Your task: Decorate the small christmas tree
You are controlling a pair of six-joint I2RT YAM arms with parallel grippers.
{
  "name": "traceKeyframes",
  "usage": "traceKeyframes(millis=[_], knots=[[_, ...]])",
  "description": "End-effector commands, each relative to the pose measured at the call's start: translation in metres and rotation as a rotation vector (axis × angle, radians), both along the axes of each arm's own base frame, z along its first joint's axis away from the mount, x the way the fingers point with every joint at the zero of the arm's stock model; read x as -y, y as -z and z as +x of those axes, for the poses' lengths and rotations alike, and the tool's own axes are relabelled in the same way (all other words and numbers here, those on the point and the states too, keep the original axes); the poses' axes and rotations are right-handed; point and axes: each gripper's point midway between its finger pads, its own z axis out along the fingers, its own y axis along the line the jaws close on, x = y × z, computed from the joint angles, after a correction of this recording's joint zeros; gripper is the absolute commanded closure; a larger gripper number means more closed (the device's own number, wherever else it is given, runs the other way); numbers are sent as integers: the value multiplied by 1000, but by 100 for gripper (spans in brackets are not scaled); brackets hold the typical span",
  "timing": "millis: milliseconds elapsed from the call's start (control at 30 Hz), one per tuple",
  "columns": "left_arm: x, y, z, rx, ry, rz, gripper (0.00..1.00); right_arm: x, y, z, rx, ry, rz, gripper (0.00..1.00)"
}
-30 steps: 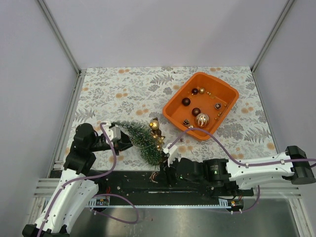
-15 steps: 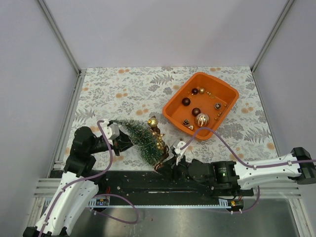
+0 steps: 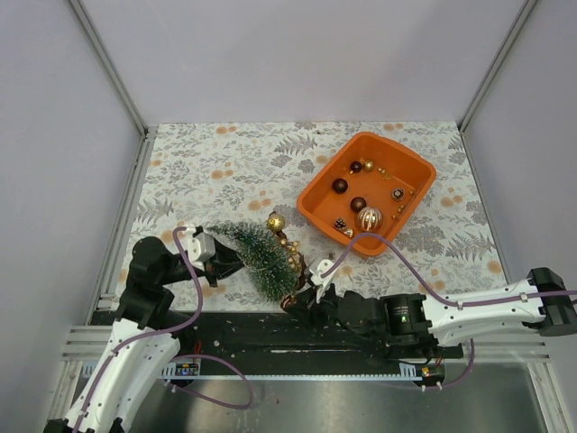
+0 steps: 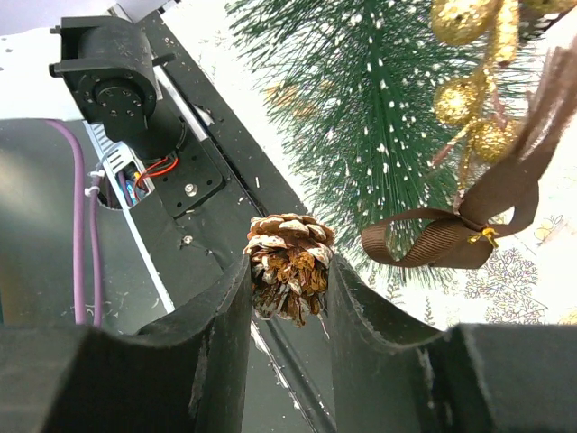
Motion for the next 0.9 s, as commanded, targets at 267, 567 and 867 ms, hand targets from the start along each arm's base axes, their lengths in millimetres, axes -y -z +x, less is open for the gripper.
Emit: traceKeyframes(millis=[267,567,867], knots=[[2,-44,4,148,13,-39,92,-4,-44,-1,26,-10,87,81],[5,-54,8,190,20,-80,92,-4,-58,7,70,17,91,82],[13,-69,19,175,40,-129,92,9,-68,10,84,30,91,82]])
